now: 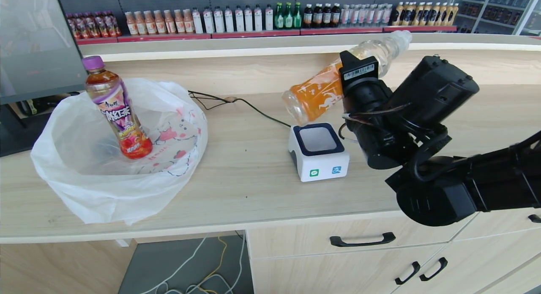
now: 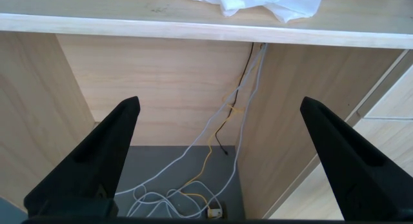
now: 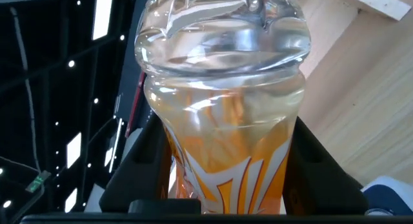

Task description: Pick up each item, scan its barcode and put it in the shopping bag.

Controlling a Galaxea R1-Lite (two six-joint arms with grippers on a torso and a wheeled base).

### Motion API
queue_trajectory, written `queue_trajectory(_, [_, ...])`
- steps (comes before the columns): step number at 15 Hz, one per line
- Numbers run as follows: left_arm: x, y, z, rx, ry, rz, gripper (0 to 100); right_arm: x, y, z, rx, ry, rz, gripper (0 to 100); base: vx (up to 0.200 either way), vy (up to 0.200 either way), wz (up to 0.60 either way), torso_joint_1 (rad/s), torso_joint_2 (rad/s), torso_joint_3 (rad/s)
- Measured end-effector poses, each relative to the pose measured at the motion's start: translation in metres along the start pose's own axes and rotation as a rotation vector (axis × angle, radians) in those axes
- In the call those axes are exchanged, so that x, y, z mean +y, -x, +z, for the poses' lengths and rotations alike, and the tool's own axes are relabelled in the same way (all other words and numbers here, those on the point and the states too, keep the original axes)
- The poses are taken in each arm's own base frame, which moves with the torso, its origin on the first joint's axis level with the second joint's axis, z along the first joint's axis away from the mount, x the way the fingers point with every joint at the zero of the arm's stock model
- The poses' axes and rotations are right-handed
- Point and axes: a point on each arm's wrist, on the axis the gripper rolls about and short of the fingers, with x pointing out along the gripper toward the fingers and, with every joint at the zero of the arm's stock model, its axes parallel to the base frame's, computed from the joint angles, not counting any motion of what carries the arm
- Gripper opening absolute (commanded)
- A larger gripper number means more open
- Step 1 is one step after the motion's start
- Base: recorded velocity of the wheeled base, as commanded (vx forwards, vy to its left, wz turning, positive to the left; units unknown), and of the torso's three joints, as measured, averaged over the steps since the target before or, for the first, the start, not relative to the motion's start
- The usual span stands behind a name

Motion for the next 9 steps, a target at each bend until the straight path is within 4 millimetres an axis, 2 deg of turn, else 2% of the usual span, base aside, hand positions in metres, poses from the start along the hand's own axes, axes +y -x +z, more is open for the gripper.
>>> queue_trajectory(7, [0.000, 0.000, 0.000, 0.000, 0.000, -0.001, 100, 0.026, -0.012, 0.004, -0.073, 0.308, 0.060, 0, 0.000, 0.000, 0.00, 0.000, 0.00, 0.000])
queue_trajectory(9, [0.000, 0.000, 0.000, 0.000, -0.004, -0.002, 100, 0.028, -0.013, 0.004, -0.086, 0.503, 0.063, 0, 0.000, 0.000, 0.00, 0.000, 0.00, 0.000])
